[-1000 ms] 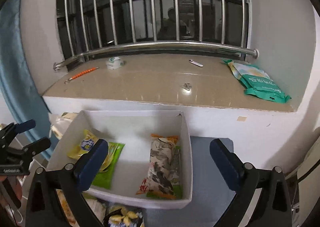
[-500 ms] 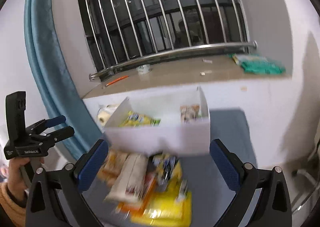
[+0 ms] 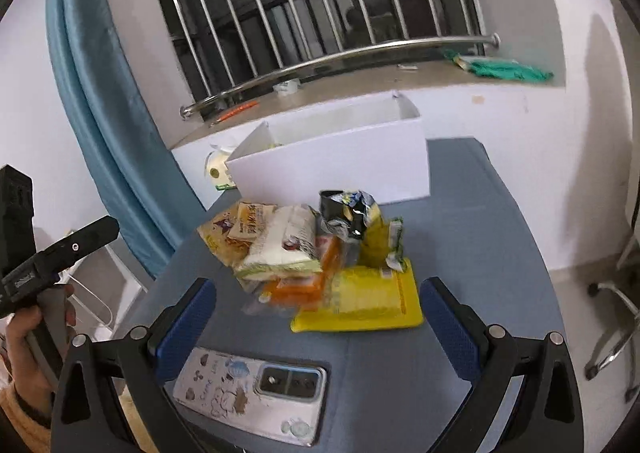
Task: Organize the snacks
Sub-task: 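Grasp the long white cracker bag with right tool while left grasps corn-cake bag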
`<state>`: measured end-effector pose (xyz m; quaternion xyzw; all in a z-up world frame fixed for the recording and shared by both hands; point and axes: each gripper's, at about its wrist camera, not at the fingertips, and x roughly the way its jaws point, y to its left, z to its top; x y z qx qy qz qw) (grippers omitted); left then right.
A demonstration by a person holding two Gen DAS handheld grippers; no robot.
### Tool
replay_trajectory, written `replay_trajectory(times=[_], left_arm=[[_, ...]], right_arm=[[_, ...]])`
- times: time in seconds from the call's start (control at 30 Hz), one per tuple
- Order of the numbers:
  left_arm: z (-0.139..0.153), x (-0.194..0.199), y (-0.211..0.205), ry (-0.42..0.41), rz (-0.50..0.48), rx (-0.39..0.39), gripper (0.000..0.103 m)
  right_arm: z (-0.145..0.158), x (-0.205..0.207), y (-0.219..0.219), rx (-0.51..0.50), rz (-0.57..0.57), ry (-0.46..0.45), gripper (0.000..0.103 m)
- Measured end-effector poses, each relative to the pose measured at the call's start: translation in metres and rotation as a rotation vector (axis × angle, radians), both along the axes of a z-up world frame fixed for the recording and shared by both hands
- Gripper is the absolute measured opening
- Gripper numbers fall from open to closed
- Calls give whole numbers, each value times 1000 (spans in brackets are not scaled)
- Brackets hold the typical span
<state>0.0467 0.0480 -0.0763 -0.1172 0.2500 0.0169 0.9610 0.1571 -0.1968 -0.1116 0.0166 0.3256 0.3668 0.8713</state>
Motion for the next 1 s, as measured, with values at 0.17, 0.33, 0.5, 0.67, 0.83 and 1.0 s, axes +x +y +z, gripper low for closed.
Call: replay_trajectory(times=[0.17,0.33,0.5,0.67,0.83,1.0], left_arm=[[2,-9,1,-18,18,26,103],[-1,-10,5,-8,22,24,103],[-3,-14,8,4,48,48,103],[-8,-19,18,16,75,40,103],[-12,-18,27,29,99,8,103],[-18,-9,21,59,87,36,103]], right_arm=[[-9,-9,29,-76,60,-29,103],[-14,3,71,-172,107,-59,103],[-24,42,124,-271,160,-6,103],[-51,79,162,-339,214,99,103],[-71,95,166,-406,190,146,47],[-57,87,145,-362,213,131,42]])
